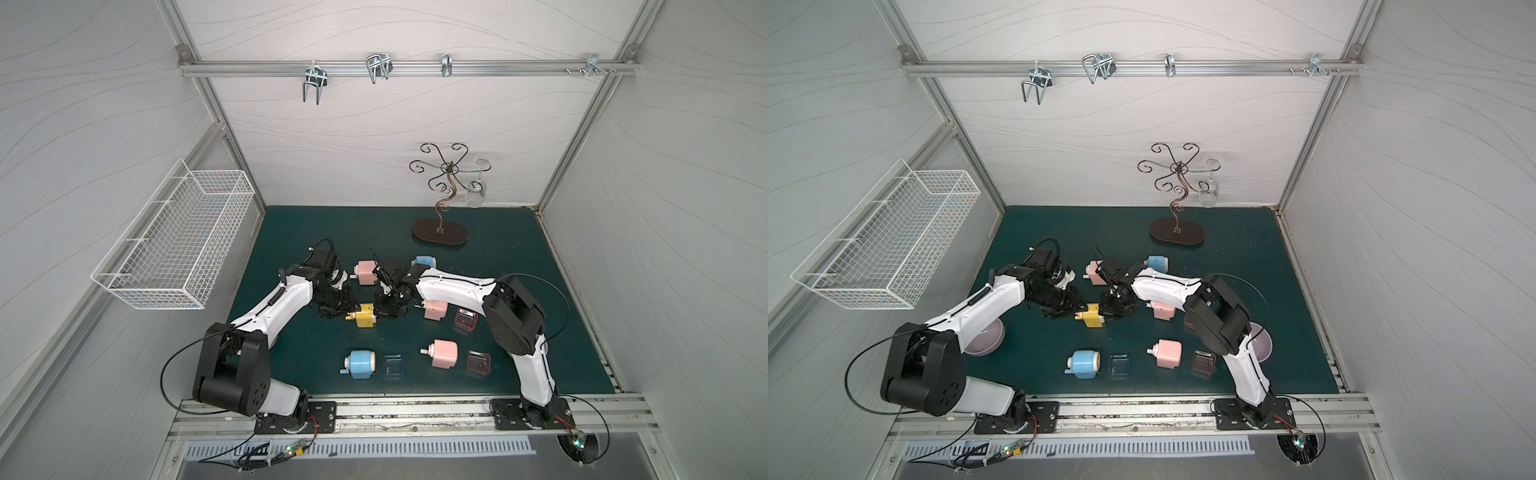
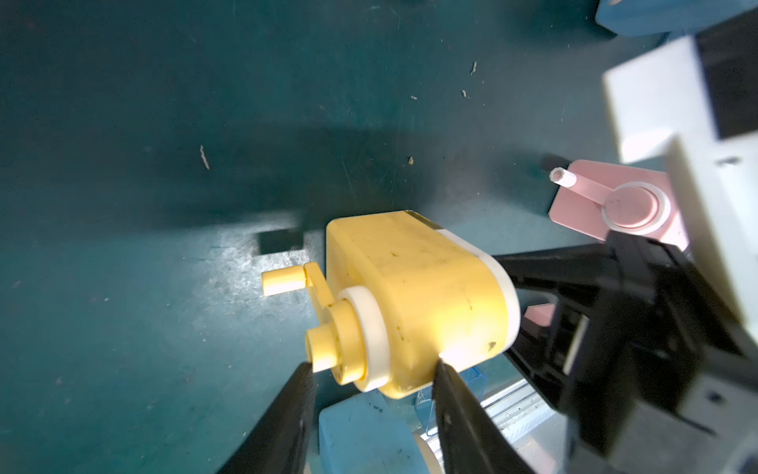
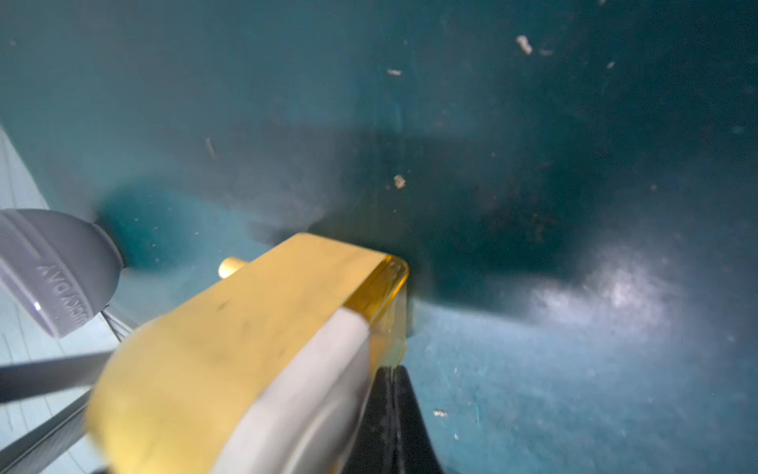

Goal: Put the tray back into the pencil sharpener
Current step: Close the container of the pencil sharpener, then pick up the container from the center of the board.

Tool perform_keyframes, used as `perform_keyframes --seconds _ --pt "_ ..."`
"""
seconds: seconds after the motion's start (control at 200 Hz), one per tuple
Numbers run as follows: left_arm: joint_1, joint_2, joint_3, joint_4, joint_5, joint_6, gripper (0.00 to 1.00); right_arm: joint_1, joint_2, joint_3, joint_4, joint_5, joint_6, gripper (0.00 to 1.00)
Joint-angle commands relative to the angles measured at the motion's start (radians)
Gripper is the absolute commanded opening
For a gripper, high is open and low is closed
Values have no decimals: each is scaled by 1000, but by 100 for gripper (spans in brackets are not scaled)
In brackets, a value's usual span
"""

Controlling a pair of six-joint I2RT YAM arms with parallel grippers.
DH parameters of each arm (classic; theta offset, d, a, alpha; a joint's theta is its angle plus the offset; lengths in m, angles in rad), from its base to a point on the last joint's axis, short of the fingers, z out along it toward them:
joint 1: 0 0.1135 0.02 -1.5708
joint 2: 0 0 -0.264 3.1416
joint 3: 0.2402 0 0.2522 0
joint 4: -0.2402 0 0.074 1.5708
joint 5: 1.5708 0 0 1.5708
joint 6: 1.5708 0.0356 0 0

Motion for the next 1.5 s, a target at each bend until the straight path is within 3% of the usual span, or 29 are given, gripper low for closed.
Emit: perform_keyframes --seconds 0.0,0.3,0.991,1.496 --pt "-10 40 -22 -32 -69 15 52 9 -77 -18 -43 68 -19 5" --pt "-10 23 -21 -31 -82 18 55 14 -138 -44 -66 115 -38 13" --pt "-9 -97 -33 6 -113 27 61 44 -237 -104 -78 150 -80 19" --pt "-4 -191 -50 34 -71 1 58 59 -318 -163 -47 166 -107 23"
